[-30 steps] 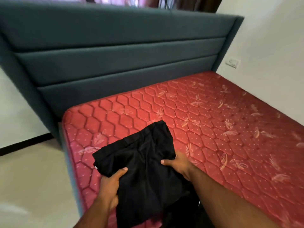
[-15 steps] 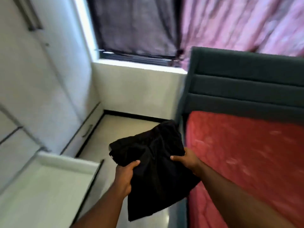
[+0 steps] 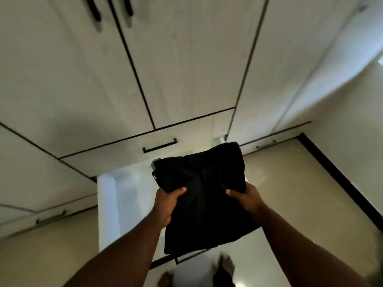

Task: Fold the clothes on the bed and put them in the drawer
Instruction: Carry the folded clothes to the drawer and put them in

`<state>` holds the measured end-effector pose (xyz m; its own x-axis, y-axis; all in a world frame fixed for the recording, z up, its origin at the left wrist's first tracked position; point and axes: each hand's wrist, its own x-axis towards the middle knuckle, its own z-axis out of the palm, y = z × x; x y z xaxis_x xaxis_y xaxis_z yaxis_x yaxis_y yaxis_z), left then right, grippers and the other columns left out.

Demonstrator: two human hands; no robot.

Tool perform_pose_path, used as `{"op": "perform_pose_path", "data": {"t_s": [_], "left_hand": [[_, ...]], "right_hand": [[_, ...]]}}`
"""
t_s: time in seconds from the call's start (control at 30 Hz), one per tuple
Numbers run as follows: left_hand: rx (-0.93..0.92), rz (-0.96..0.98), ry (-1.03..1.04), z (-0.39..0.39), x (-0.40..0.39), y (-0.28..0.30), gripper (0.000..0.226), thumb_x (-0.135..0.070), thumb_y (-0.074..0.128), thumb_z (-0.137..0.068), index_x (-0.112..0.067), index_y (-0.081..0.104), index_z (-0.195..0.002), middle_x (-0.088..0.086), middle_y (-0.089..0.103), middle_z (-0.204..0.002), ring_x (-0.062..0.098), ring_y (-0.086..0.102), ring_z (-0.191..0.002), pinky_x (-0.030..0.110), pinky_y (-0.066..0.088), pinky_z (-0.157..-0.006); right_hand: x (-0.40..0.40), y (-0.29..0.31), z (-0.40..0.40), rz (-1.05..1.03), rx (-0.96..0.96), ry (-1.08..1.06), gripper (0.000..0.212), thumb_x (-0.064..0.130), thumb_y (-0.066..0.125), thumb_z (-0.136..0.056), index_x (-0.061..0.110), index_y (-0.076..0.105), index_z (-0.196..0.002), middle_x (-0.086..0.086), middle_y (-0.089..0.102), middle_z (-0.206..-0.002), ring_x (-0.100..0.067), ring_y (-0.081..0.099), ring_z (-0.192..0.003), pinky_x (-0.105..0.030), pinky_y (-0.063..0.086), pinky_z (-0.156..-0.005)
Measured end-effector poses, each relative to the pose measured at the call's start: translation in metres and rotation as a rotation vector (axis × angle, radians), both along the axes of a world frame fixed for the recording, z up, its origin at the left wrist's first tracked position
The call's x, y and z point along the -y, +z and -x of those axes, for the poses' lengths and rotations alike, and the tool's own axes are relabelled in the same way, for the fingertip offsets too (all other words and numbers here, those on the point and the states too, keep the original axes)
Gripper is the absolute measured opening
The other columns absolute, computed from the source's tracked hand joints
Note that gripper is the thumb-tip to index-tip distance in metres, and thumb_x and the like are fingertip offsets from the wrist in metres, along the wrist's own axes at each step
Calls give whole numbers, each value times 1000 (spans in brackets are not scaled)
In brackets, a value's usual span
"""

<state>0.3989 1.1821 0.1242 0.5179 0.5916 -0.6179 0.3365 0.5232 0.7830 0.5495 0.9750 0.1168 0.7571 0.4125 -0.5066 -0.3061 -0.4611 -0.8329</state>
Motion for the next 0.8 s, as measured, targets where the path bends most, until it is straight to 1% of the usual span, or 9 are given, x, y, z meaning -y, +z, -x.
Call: {"op": "perform_pose_path", "data": {"t_s": [0.1, 0.17, 0.3, 0.4, 0.47, 0.6, 0.67, 0.7, 0.8], "left_hand": [[-58, -33, 126, -26, -32, -51, 36, -3, 78, -77, -11, 66, -110, 7, 73, -102, 22, 71, -90, 37, 56, -83], [-73, -32, 180, -45, -47, -88, 36, -2, 77, -78, -10, 67, -111, 8, 74, -100, 24, 72, -88, 39, 58, -81], [-144, -26, 265, -94, -68, -208, 36, -1, 79, -75, -8, 70, -108, 11, 74, -100, 29, 72, -92, 47, 57, -85], [-159, 6, 268, -117, -71, -286, 37, 1, 78, -75, -6, 70, -110, 12, 74, -101, 30, 72, -92, 47, 58, -83], [-160, 2, 266, -127, -74, -334, 36, 3, 77, -76, -7, 69, -109, 10, 74, -101, 28, 72, -91, 42, 59, -81], [-246, -88, 232, -121, -80, -403, 40, 0, 78, -77, -8, 66, -114, 5, 72, -102, 19, 70, -88, 28, 57, -74], [-350, -130, 179, -113, -86, -419, 45, -11, 81, -78, -11, 61, -118, 0, 69, -103, 16, 67, -91, 20, 54, -71], [-401, -138, 158, -109, -87, -422, 50, -17, 80, -79, -12, 56, -123, -1, 67, -106, 17, 66, -96, 22, 54, -74], [-593, -235, 24, -94, -71, -396, 73, -29, 76, -84, -17, 35, -143, 8, 57, -128, 27, 58, -115, 41, 50, -97]], "right_hand": [[-49, -60, -47, 2, -40, 101, 37, 15, 78, -80, 15, 64, -114, -2, 71, -105, -18, 69, -91, -29, 56, -76], [-71, -96, -76, 23, -40, 143, 35, 17, 77, -80, 18, 63, -112, -1, 71, -101, -18, 68, -90, -28, 54, -73], [-100, -214, -138, 100, -77, 198, 42, 22, 79, -78, 17, 63, -116, -3, 71, -103, -21, 68, -92, -37, 56, -81], [-105, -287, -164, 149, -73, 171, 38, 20, 79, -79, 16, 63, -113, 0, 69, -98, -16, 67, -87, -31, 52, -77], [-106, -333, -173, 164, -60, 172, 33, 19, 77, -81, 17, 63, -111, 2, 69, -94, -13, 66, -83, -30, 53, -75], [-94, -410, -175, 240, 25, 128, 38, 21, 75, -83, 11, 63, -119, -2, 68, -106, -20, 66, -97, -34, 53, -87], [-89, -429, -176, 289, 73, 146, 48, 30, 75, -83, 12, 59, -125, -4, 66, -115, -22, 64, -104, -35, 52, -91], [-87, -434, -176, 322, 83, 154, 54, 34, 75, -82, 14, 55, -129, -6, 65, -121, -25, 62, -108, -39, 50, -95], [-67, -403, -162, 494, 151, 223, 73, 35, 73, -82, 15, 38, -143, -14, 53, -135, -34, 52, -123, -45, 42, -104]]}}
